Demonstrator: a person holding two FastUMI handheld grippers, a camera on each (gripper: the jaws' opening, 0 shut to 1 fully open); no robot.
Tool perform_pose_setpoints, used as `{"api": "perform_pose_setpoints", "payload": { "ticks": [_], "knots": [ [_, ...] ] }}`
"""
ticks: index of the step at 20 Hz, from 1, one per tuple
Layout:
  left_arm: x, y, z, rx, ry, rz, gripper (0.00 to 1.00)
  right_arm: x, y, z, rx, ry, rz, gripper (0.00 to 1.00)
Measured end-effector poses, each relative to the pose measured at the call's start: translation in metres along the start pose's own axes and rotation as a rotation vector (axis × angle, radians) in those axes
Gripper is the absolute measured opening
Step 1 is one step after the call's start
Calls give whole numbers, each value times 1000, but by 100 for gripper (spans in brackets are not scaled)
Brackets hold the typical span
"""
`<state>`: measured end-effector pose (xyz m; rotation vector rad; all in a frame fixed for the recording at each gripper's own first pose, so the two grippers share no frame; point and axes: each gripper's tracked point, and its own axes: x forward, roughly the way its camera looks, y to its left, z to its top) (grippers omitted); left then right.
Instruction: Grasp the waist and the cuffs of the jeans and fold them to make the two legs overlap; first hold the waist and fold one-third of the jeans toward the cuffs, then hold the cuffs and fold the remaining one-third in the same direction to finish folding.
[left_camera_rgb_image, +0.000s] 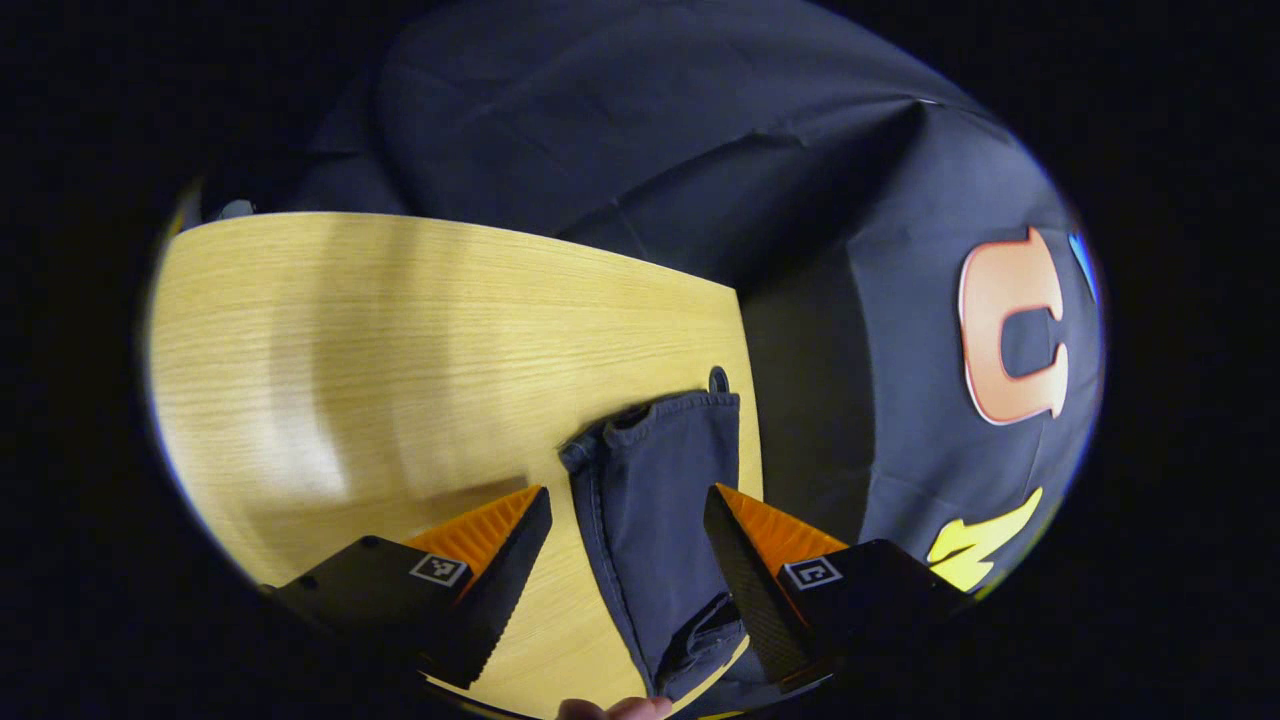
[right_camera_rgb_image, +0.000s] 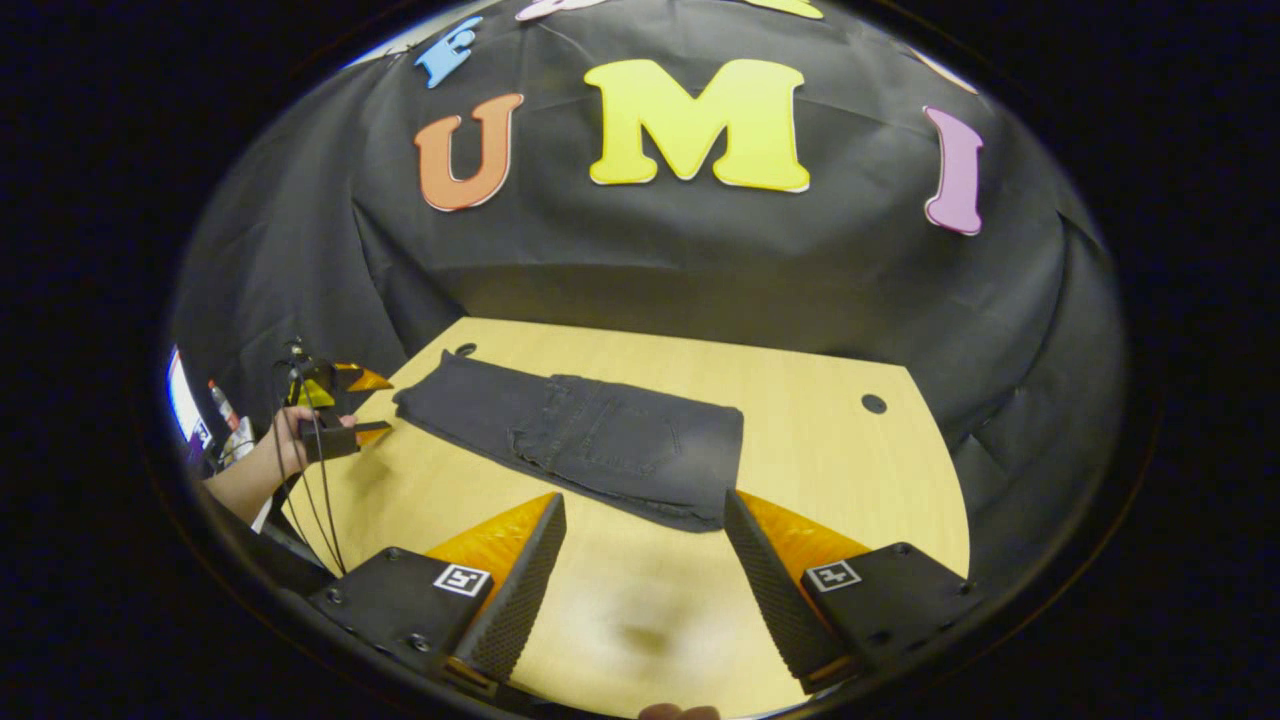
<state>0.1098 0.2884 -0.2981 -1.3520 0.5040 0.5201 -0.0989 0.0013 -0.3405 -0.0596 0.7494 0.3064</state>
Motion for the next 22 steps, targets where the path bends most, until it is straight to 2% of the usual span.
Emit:
{"api": "perform_pose_setpoints", "payload": {
  "ticks": [7, 11, 13, 14, 17, 18, 19, 20, 21, 22],
  "knots": [
    [23, -6, 5, 16, 8, 20, 98, 5, -13, 11, 55, -10, -24, 98],
    [34, -20, 7, -12, 9, -69, 97, 5, -23, 8, 85, -5, -45, 98],
    [43, -21, 7, -43, 23, -96, 92, 3, -26, 3, 88, 4, -55, 98],
    [47, -20, 4, -60, 33, -107, 71, 3, -28, -1, 90, 11, -59, 98],
    [58, -19, 4, -105, 51, -129, 53, -2, -30, -4, 97, 15, -64, 98],
    [63, -14, 3, -93, 54, -120, 54, -4, -30, -5, 97, 12, -66, 98],
    [63, -13, 1, -84, 53, -113, 19, -7, -30, -4, 94, 7, -68, 98],
    [58, -13, 3, -70, 54, -107, 24, -10, -32, -4, 87, -1, -75, 98],
    [55, -17, 3, -55, 52, -113, 21, -13, -34, -3, 81, -11, -82, 93],
    [52, -25, 2, -37, 50, -126, 18, -16, -33, -1, 80, -22, -82, 93]
  ]
}}
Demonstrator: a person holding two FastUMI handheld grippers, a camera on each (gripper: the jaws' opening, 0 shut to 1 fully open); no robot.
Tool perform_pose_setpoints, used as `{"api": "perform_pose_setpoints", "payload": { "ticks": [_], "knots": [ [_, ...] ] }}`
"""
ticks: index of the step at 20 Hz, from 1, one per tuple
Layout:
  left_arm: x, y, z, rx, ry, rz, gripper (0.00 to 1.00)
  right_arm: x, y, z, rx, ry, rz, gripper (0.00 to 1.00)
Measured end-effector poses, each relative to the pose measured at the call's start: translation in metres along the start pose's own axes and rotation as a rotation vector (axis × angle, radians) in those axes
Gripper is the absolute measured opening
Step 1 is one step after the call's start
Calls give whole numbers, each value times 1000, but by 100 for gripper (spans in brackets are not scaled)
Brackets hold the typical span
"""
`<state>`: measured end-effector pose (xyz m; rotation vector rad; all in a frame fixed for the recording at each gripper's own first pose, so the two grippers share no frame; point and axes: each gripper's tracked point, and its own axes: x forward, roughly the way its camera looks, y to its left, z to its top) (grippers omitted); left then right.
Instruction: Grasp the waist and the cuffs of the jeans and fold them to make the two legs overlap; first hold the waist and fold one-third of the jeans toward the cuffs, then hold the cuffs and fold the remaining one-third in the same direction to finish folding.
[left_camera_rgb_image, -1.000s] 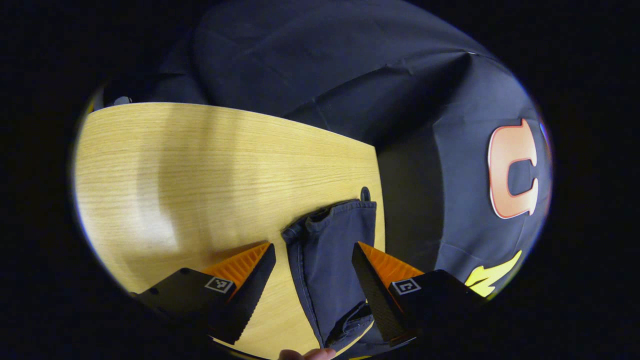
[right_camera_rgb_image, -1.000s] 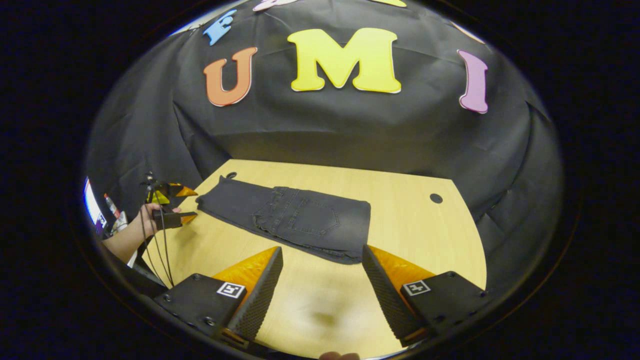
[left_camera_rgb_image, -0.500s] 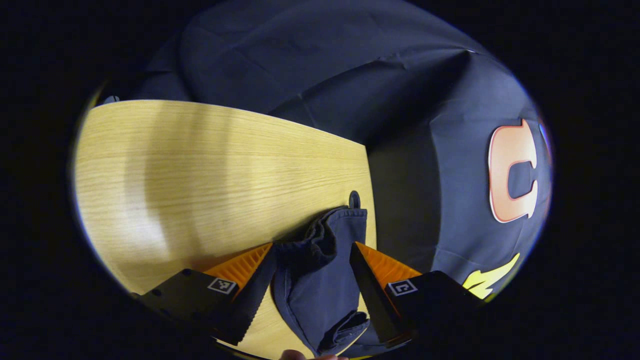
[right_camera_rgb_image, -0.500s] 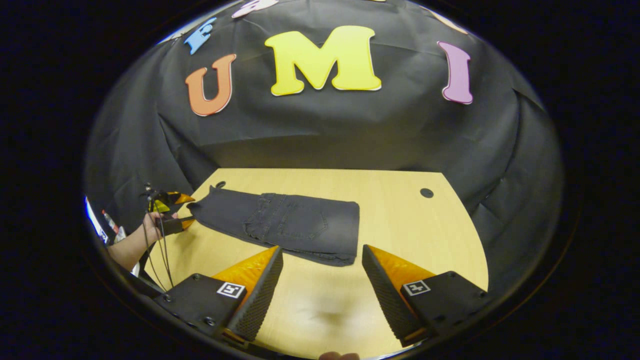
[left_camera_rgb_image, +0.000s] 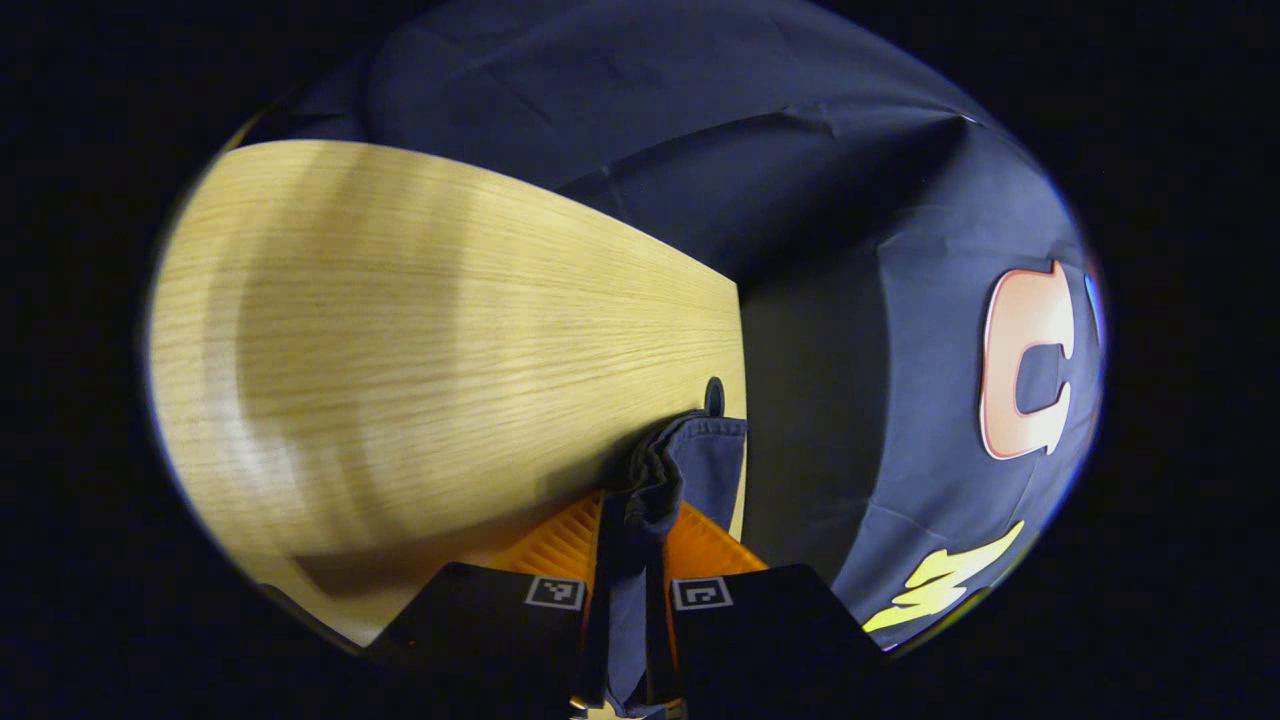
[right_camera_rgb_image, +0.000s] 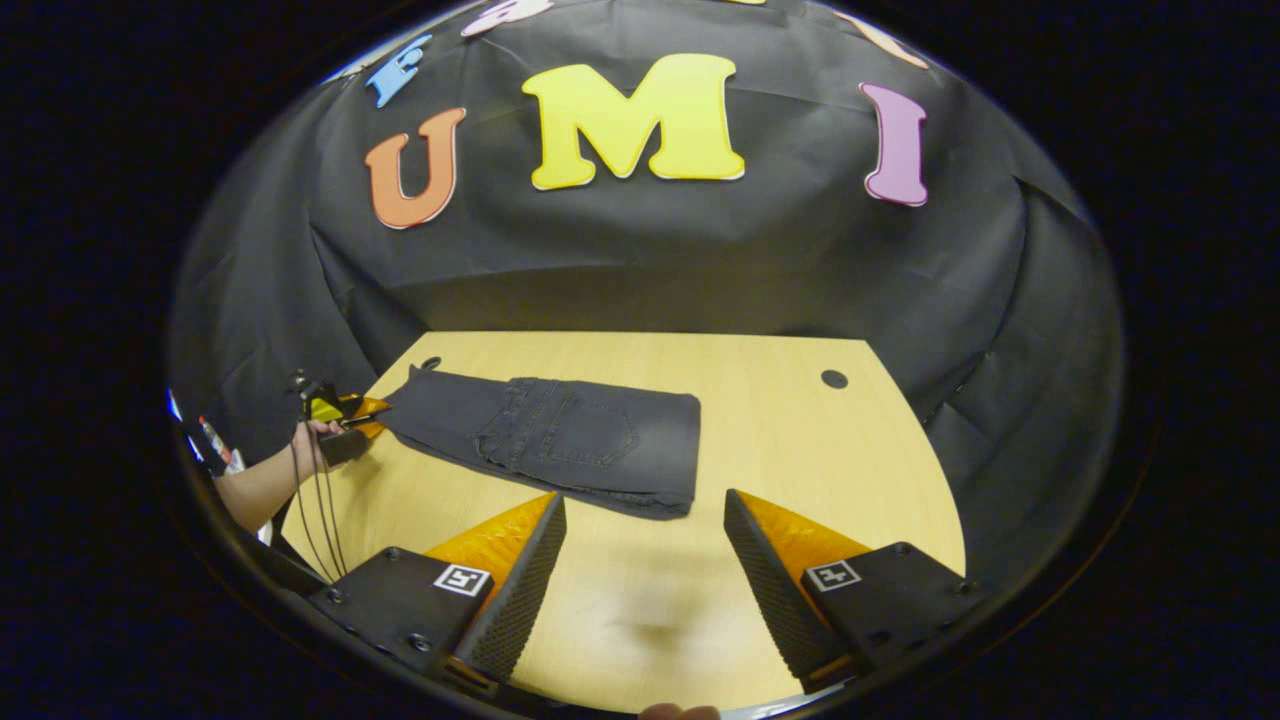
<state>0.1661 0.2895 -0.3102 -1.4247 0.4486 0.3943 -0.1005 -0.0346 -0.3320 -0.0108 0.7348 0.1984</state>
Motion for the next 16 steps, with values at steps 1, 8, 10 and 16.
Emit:
{"api": "perform_pose_setpoints", "payload": {
  "ticks": [1, 8, 10, 16],
  "knots": [
    [-4, -8, -1, 22, -4, -12, 17, -2, 0, 1, 8, -9, 4, 93],
    [-46, -84, -28, 196, -11, -124, 13, -30, -12, -3, 77, -63, -1, 93],
    [-66, -114, -51, 258, -6, -168, 13, -41, -19, -8, 91, -78, -7, 93],
    [-116, -198, -161, 479, 42, -301, 13, -80, -51, -28, 154, -117, -49, 98]
  ]
}}
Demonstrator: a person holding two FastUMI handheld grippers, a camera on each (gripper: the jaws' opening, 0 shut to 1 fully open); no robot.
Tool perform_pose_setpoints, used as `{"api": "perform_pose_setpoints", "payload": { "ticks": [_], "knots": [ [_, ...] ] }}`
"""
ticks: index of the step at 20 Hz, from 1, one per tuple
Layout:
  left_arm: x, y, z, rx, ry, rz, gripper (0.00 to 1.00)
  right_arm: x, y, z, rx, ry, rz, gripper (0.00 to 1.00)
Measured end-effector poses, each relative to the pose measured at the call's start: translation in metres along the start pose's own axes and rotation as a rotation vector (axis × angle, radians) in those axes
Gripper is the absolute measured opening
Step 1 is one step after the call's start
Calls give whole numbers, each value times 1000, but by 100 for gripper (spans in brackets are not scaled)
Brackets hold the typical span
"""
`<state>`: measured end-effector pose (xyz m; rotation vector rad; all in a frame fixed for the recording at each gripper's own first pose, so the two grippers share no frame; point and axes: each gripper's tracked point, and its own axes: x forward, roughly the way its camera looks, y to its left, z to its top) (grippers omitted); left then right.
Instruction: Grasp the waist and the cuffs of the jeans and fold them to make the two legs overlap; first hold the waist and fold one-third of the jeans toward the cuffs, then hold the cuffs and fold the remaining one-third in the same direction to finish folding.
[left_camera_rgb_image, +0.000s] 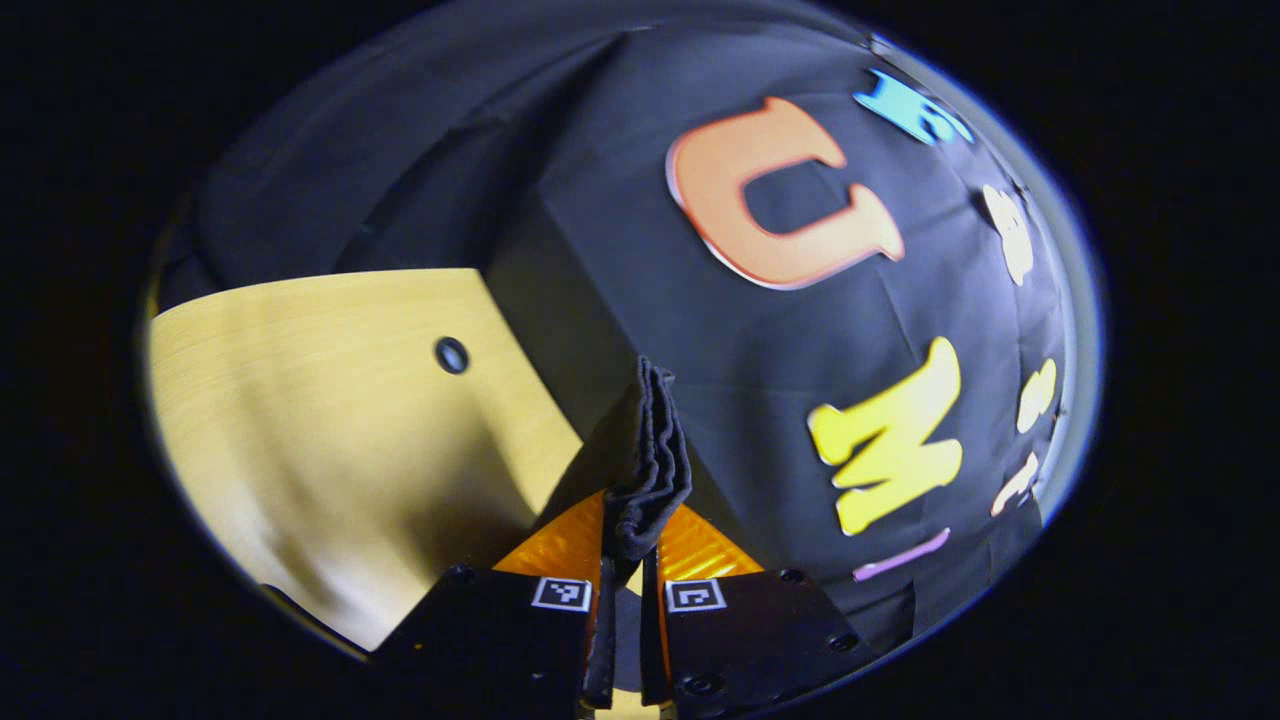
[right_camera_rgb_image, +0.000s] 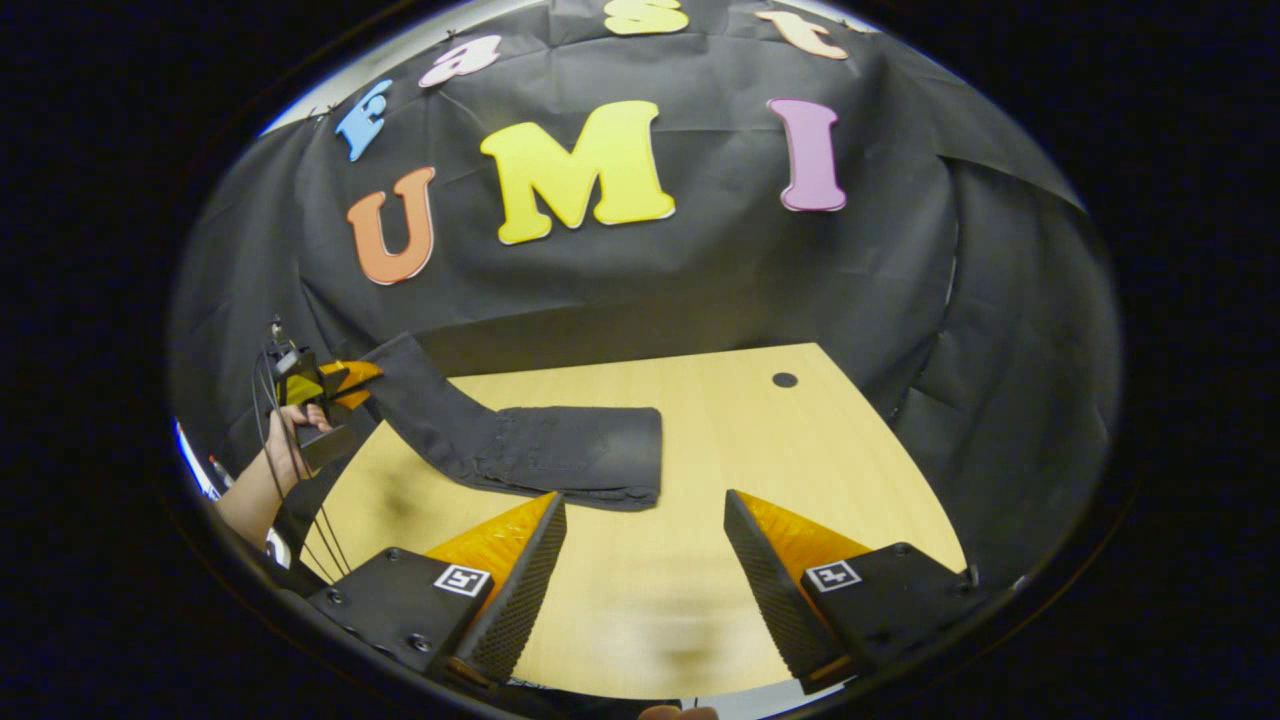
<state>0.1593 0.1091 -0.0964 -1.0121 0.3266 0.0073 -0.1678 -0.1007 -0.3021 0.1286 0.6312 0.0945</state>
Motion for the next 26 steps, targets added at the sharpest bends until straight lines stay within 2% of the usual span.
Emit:
{"api": "perform_pose_setpoints", "payload": {
  "ticks": [4, 9, 12, 15, 17, 21, 23, 24, 26],
  "knots": [
    [8, -71, -81, 101, 94, -88, 13, -24, -32, -5, 45, -18, -54, 98],
    [44, -81, -192, 186, 200, -92, 13, -52, -76, -23, 91, -6, -141, 98],
    [68, -68, -255, 253, 269, -35, 13, -62, -97, -28, 101, 8, -180, 98],
    [84, -48, -292, 296, 313, 34, 13, -65, -112, -33, 115, 23, -209, 98],
    [86, -35, -305, 265, 350, 75, 14, -63, -115, -35, 115, 38, -206, 98],
    [93, -21, -317, 197, 389, 114, 23, -55, -116, -30, 98, 41, -184, 98],
    [94, -20, -326, 211, 406, 113, 43, -50, -111, -29, 84, 48, -163, 98],
    [93, -25, -329, 225, 413, 106, 58, -46, -109, -28, 74, 50, -156, 93],
    [86, -31, -333, 275, 426, 111, 87, -41, -103, -24, 46, 49, -140, 93]
  ]
}}
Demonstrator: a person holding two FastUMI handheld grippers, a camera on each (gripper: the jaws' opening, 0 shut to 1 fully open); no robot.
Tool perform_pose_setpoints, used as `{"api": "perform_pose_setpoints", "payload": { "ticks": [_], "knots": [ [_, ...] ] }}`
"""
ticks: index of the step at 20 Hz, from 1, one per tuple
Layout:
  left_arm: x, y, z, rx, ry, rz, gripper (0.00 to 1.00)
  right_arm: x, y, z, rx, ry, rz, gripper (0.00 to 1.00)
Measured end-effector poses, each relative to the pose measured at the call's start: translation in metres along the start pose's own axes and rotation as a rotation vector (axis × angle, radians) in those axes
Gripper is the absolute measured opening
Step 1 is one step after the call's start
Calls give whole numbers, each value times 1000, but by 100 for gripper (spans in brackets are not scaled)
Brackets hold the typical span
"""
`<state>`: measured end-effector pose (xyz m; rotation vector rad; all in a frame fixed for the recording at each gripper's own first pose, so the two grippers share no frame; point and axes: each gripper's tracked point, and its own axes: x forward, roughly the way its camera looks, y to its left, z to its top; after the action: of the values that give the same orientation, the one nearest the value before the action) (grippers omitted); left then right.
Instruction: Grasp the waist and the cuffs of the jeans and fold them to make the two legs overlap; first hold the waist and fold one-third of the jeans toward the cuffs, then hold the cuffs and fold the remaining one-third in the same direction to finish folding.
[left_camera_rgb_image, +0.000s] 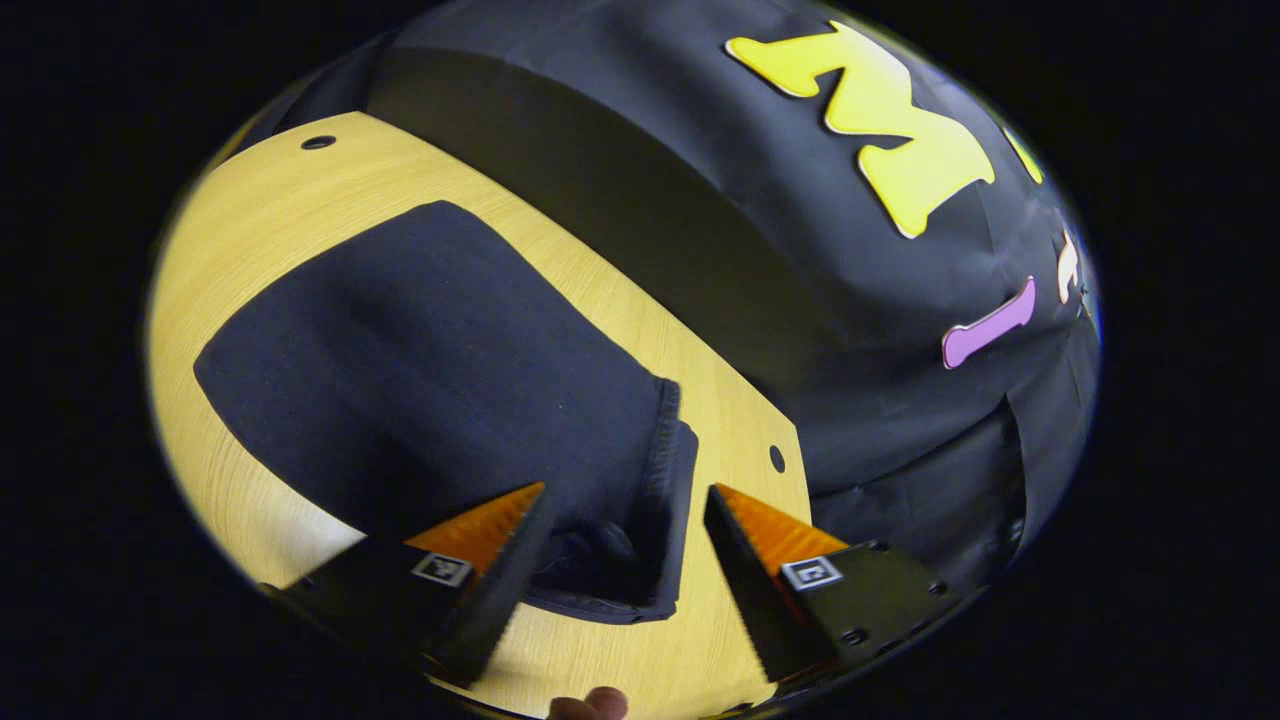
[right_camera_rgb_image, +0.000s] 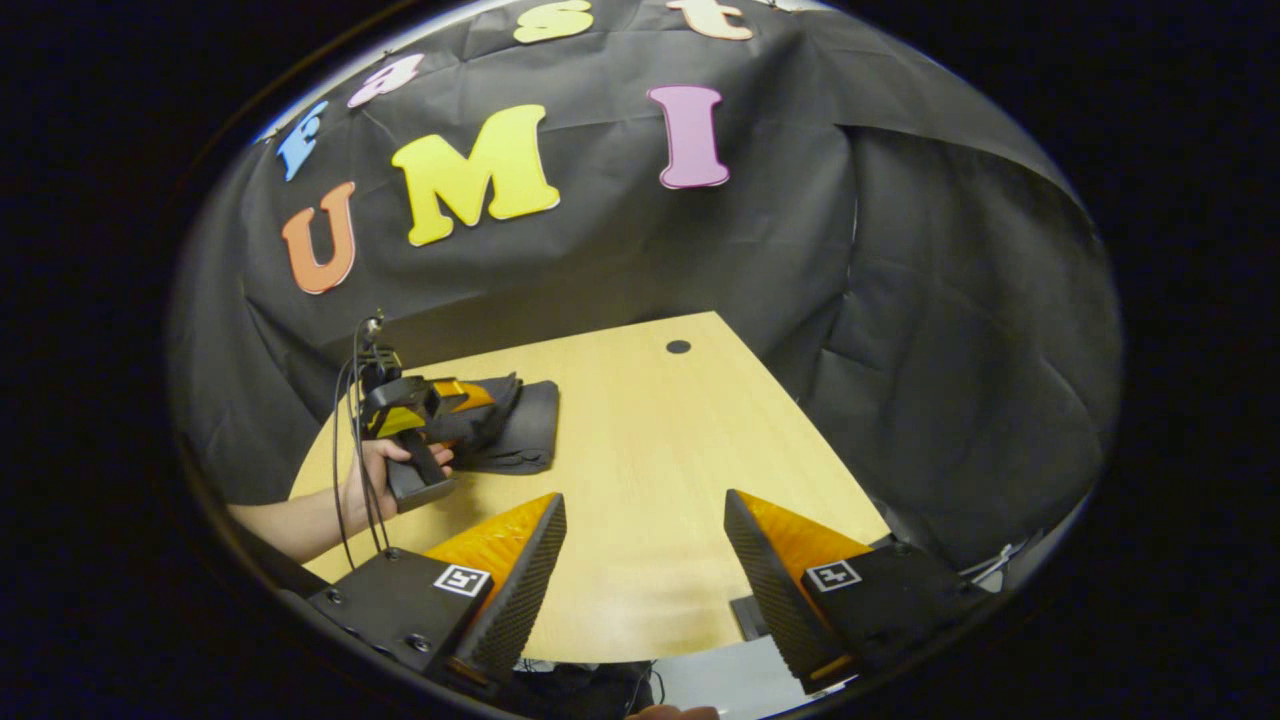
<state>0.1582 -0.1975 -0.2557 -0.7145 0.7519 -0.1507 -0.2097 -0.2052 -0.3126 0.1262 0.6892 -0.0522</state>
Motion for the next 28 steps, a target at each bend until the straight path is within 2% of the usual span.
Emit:
{"api": "perform_pose_setpoints", "payload": {
  "ticks": [1, 2, 3, 4, 5, 6, 7, 10, 11, 12, 13, 14, 16, 19, 23, 26, 28],
  "knots": [
    [-5, -3, -3, 43, 4, 6, 100, 2, 5, 2, -26, -7, 9, 98],
    [-11, -10, -7, 83, 11, -3, 99, 3, 13, 7, -53, -16, 19, 98],
    [-20, -15, -8, 118, 14, -11, 99, 5, 21, 14, -73, -30, 33, 93],
    [-30, -18, -5, 156, 1, -17, 99, 5, 30, 21, -93, -50, 42, 93],
    [-43, -23, 3, 194, -27, -21, 99, 7, 34, 31, -123, -78, 25, 100],
    [-57, -29, 15, 229, -64, -30, 99, 10, 37, 40, -167, -104, -3, 98],
    [-73, -35, 30, 267, -105, -34, 99, 12, 51, 50, -209, -136, 0, 98],
    [-136, -50, 84, 377, -265, -35, 99, 9, 106, 79, -309, -235, 79, 98],
    [-157, -54, 104, 406, -324, -30, 99, 7, 125, 89, -320, -273, 115, 93],
    [-182, -55, 121, 435, -387, -19, 98, 5, 148, 98, -319, -309, 158, 97],
    [-207, -56, 140, 461, -446, 1, 98, 4, 167, 105, -313, -341, 197, 93],
    [-237, -51, 153, 482, -495, 13, 98, 3, 184, 114, -296, -370, 225, 97],
    [-279, -43, 184, 508, -591, 60, 98, 0, 210, 130, -241, -414, 266, 96],
    [-328, -25, 205, 519, -694, 116, 98, -2, 233, 153, -165, -465, 271, 93],
    [-370, -8, 208, 605, -773, 185, 99, -8, 258, 162, -143, -508, 279, 93],
    [-381, -12, 205, 652, -799, 220, 98, -10, 268, 153, -160, -506, 265, 100],
    [-384, -15, 200, 666, -808, 211, 98, -13, 275, 149, -181, -512, 260, 96]
  ]
}}
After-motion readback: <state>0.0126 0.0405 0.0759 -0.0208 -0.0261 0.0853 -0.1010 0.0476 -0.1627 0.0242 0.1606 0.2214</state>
